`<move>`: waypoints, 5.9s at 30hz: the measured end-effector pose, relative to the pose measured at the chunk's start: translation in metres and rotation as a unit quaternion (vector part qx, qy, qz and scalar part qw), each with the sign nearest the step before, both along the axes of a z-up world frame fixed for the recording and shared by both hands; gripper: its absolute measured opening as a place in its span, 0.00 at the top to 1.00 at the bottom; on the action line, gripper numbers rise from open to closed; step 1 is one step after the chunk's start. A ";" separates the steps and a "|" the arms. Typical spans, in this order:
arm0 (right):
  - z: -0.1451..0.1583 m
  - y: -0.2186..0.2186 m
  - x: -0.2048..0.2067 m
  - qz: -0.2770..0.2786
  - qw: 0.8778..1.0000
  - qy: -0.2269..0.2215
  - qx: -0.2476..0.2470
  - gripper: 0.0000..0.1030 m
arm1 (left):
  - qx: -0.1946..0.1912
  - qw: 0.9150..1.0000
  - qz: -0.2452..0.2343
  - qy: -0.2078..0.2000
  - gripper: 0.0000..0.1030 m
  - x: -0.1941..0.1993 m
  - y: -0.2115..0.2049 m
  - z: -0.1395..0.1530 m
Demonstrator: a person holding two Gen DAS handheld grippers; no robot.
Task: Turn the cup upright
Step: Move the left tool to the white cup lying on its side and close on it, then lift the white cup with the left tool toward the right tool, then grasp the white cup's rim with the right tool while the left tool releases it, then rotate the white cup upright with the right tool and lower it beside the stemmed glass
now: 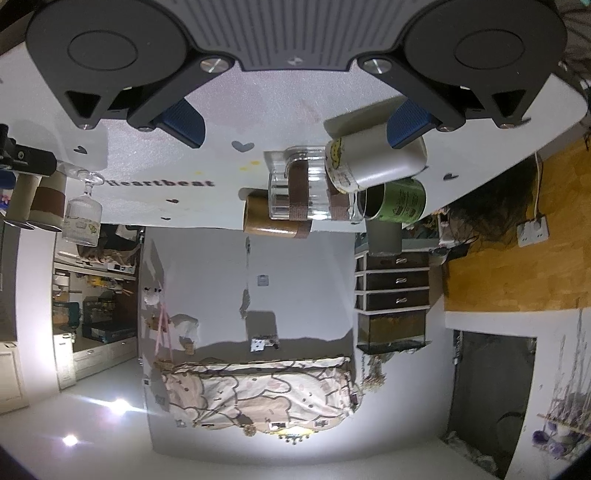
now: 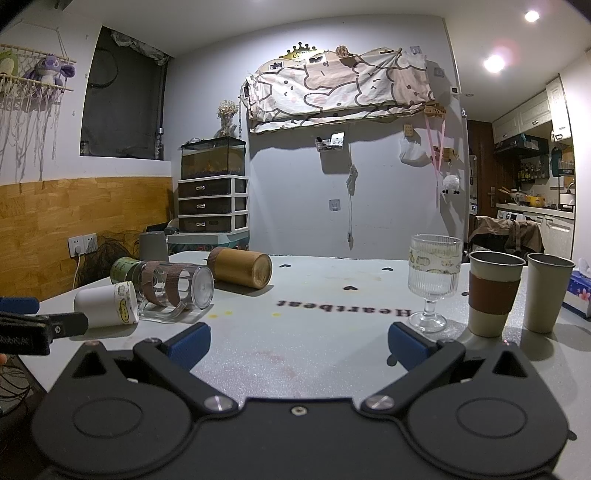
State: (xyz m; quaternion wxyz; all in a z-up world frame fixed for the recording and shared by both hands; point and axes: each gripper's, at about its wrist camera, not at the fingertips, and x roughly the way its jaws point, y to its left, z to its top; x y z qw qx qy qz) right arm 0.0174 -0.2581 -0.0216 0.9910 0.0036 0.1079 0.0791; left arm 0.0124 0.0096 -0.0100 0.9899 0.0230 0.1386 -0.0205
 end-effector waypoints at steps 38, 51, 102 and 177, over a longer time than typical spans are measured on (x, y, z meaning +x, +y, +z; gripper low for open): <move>-0.003 -0.004 -0.004 0.024 1.000 -0.002 0.001 0.00 | 0.176 0.930 -0.210 0.246 0.27 0.187 0.100 -0.007; -0.006 -0.014 -0.003 0.006 1.000 -0.002 0.024 0.00 | 0.157 0.946 -0.168 0.228 0.37 0.136 0.032 -0.012; -0.053 -0.084 0.136 0.014 0.819 0.359 0.448 0.23 | 0.131 0.952 -0.270 0.060 0.40 0.053 -0.155 -0.051; 0.032 -0.053 0.106 -0.059 0.998 -0.007 0.014 0.13 | -0.032 0.982 -0.183 0.041 0.00 0.053 -0.098 -0.020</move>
